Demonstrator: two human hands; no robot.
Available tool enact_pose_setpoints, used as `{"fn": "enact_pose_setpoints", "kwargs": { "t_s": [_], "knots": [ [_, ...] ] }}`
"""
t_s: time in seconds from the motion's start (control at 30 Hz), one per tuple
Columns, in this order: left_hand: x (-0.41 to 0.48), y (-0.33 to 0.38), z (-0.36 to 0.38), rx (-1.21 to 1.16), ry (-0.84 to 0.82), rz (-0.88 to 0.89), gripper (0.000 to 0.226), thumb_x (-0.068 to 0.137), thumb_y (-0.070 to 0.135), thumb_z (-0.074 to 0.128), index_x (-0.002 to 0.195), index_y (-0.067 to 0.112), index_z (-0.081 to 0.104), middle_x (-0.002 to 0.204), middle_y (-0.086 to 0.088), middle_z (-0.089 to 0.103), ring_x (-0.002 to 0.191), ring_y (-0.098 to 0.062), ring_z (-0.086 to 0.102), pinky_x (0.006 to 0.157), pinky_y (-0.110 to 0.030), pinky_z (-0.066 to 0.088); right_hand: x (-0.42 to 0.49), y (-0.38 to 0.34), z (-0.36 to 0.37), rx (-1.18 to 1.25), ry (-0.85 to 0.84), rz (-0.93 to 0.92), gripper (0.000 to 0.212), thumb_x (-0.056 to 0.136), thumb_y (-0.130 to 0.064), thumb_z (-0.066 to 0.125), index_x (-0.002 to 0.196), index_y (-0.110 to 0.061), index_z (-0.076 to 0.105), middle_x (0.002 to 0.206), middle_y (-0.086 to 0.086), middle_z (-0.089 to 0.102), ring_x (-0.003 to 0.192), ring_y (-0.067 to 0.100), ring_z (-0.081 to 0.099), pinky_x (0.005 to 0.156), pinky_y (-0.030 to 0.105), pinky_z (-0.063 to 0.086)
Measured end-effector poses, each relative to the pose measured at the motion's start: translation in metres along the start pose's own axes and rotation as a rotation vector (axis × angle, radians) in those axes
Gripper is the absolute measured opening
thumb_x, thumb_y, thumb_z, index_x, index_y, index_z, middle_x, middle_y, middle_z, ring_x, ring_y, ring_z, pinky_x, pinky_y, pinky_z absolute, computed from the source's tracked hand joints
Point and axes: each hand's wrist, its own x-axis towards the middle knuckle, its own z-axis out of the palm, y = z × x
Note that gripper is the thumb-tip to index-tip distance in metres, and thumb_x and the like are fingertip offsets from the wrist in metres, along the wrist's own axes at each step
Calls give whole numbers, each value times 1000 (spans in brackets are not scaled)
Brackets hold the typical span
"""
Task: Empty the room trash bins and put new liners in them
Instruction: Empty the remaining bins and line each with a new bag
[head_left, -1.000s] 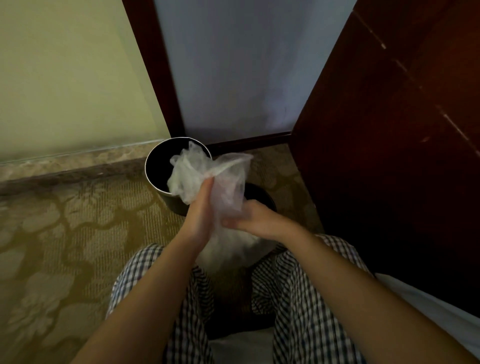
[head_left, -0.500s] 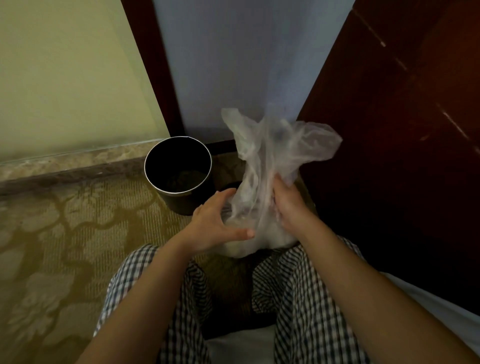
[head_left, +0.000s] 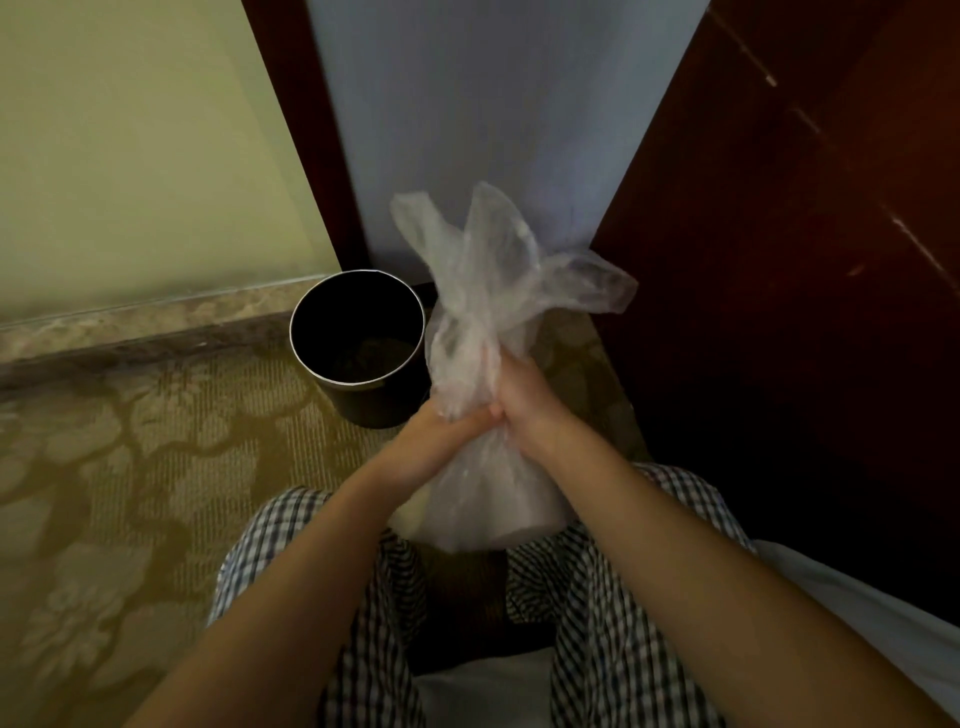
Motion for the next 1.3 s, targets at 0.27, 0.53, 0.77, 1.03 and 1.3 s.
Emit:
{"fn": "enact_pose_setpoints", "kwargs": {
  "t_s": [0.27,0.53,0.77,1.03,1.3],
  "knots": [
    [6,-5,-9,116,341,27,30,97,12,49,71,19,62,68,5,63,60,3,58,57,-12,46,-12,7,-30,-369,-459,32,50,89,-36,62,136,-21,49,128,-7,58,120,6,53,93,16,45],
    [1,3,5,39,337,107,27,98,11,46,81,28,58,80,13,61,64,16,59,59,-2,42,-22,35,-20,-518,-533,-20,42,81,-10,73,121,-14,60,114,-1,65,106,2,60,97,19,47],
    [0,-1,-5,346,286,259,30,91,9,59,68,28,59,68,3,63,61,5,59,63,-20,48,-18,41,-11,-482,-405,-102,26,87,4,59,95,-20,60,86,-11,57,67,-19,54,63,1,42],
    [0,8,-34,287,113,-9,57,66,61,72,101,18,60,85,9,65,71,3,62,63,-9,46,-12,29,-41,-124,-299,62,18,96,-18,53,109,-26,61,100,-5,69,91,5,67,75,17,52],
    [-3,1,-4,215,-225,-105,50,69,45,70,113,23,60,103,10,65,99,0,62,81,-15,47,-12,40,-26,-270,-141,2,17,97,-12,48,82,-16,56,79,-5,56,76,3,54,70,13,42]
  ]
}}
